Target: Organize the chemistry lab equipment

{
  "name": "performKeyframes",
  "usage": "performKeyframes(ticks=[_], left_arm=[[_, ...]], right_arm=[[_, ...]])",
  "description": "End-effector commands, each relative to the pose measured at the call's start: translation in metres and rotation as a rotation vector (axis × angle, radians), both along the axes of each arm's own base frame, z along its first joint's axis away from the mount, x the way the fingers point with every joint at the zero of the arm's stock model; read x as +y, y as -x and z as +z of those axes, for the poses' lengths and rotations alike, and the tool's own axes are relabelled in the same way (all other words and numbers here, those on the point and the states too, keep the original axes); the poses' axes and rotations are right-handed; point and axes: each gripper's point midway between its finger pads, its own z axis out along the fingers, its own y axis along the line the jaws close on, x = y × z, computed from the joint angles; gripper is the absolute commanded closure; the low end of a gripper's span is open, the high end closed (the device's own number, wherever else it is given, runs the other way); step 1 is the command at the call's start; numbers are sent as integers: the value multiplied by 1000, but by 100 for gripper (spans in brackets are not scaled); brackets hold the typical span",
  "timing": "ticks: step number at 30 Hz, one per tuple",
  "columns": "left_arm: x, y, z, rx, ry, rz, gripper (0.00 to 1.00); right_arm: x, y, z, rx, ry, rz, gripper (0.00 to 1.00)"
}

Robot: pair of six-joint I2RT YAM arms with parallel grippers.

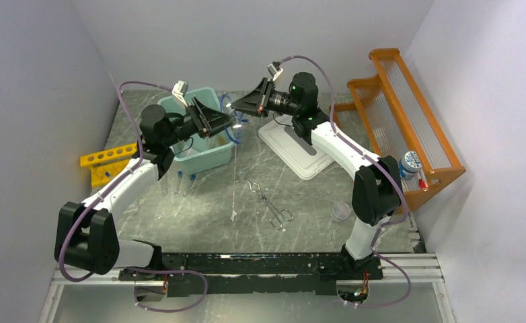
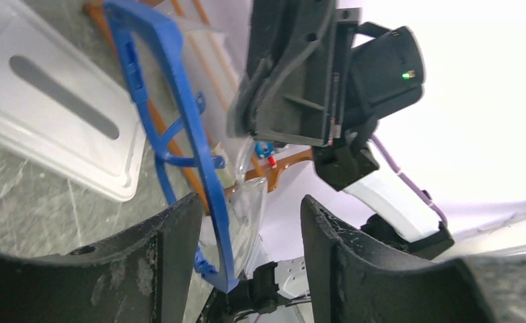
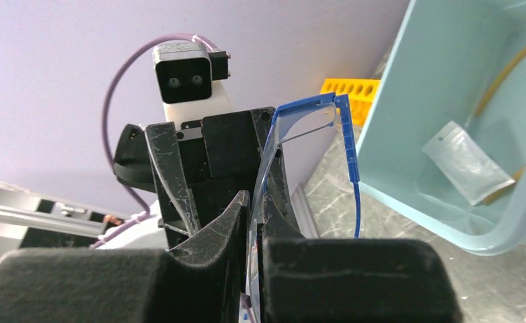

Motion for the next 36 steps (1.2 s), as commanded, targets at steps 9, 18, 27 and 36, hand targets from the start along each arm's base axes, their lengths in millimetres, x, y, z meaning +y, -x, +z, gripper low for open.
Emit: performKeyframes(ticks=[9, 18, 27, 36], left_arm=[[16, 1, 30, -107, 48, 77, 38], [23, -5, 33, -94, 82, 112, 65], [31, -16, 31, -117, -37, 169, 95], [71, -54, 6, -57, -414, 363, 95]], right_arm=[[0, 10, 32, 24, -134, 100, 91], [-1, 16, 26, 31, -125, 128, 91], [-6, 12, 18, 28, -95, 98, 55], [-53, -30, -6, -5, 87, -140, 32]])
